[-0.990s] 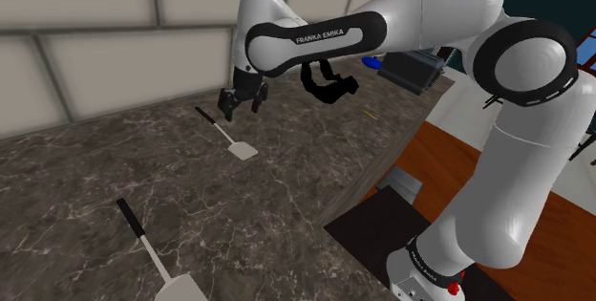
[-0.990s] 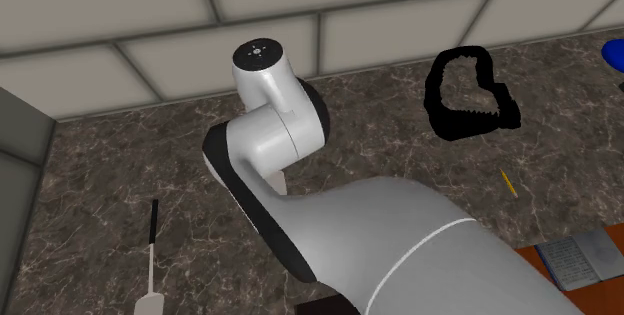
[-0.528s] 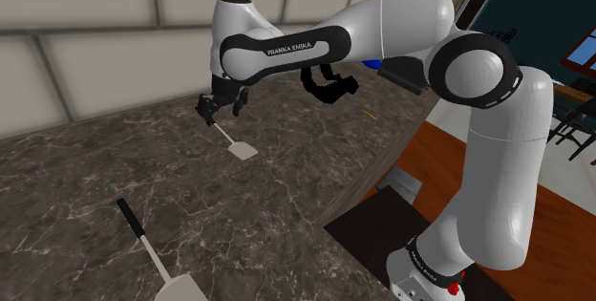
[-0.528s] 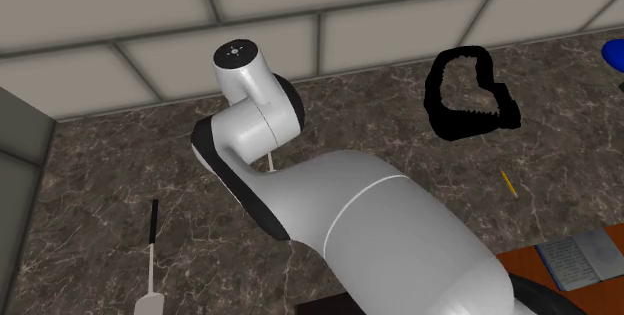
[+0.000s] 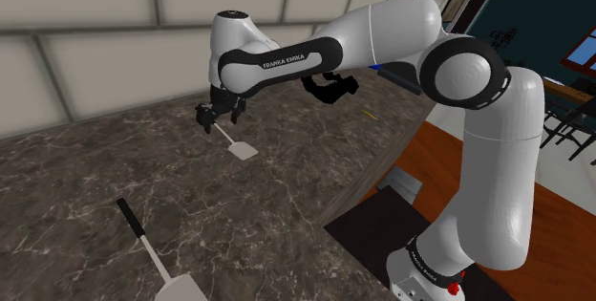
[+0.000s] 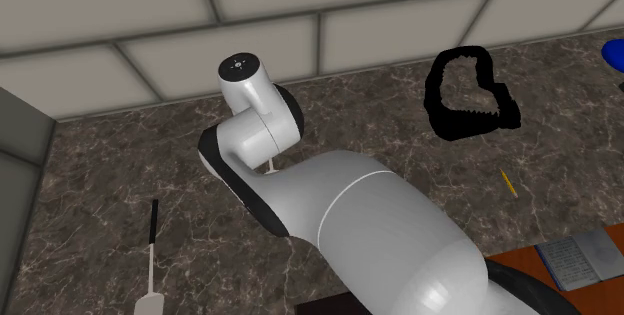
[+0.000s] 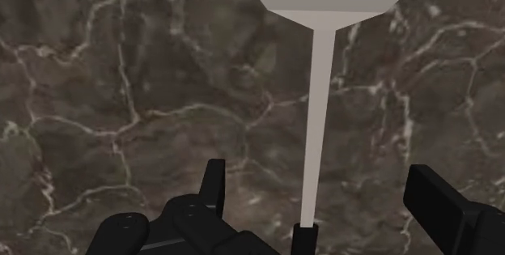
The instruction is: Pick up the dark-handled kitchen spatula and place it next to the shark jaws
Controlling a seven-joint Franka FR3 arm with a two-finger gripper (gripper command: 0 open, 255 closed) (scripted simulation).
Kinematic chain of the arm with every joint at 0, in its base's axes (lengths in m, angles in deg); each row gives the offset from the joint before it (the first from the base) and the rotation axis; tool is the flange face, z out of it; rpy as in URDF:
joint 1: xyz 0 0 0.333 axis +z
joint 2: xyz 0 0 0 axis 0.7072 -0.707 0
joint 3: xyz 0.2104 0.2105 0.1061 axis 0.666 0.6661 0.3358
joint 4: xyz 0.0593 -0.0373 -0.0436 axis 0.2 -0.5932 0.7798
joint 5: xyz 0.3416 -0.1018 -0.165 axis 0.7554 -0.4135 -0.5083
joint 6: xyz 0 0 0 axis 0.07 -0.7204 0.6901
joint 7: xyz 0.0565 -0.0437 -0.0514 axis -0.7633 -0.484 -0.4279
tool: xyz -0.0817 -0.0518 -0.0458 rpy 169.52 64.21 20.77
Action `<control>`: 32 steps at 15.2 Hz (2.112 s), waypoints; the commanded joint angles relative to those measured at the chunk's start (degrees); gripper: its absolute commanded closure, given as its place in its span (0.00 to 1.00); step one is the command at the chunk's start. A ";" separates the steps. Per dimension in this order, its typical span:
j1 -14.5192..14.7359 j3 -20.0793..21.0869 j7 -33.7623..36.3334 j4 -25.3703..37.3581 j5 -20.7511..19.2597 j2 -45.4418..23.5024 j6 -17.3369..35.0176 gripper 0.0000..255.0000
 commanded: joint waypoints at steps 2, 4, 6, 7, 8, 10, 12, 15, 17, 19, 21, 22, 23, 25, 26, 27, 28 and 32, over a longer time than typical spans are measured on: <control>-0.01 -0.01 0.00 -0.04 -0.01 -0.01 0.07 0.00; -0.01 -0.01 0.00 -0.03 -0.01 -0.02 0.06 0.00; -0.01 -0.01 0.00 -0.03 -0.01 -0.02 0.06 1.00; -0.01 -0.01 0.00 -0.03 -0.01 -0.02 0.06 1.00; -0.01 -0.01 0.00 -0.03 -0.01 -0.02 0.06 1.00; -0.01 -0.01 0.00 -0.03 -0.01 -0.01 0.06 1.00; -0.01 -0.01 0.00 -0.03 -0.01 -0.01 0.06 1.00; -0.04 0.06 -0.08 0.24 0.10 0.32 -0.53 1.00; -0.09 0.18 -0.24 0.83 0.32 0.97 -1.75 1.00; -0.13 0.29 -0.39 1.52 0.52 1.55 -3.00 1.00; -0.17 0.39 -0.54 2.24 0.72 2.10 -4.27 1.00; -0.18 0.44 -0.61 2.63 0.81 2.36 -4.91 1.00; -0.19 0.49 -0.68 3.03 0.90 2.61 -5.55 1.00; -0.20 0.57 -0.82 3.88 1.07 3.08 -6.85 1.00; -0.20 0.61 -0.88 4.33 1.16 3.30 -7.52 1.00; -0.20 0.65 -0.95 4.80 1.23 3.51 -8.18 1.00; -0.20 0.69 -1.01 5.28 1.31 3.70 -8.85 1.00; -0.17 0.82 -1.25 7.39 1.57 4.37 -11.59 1.00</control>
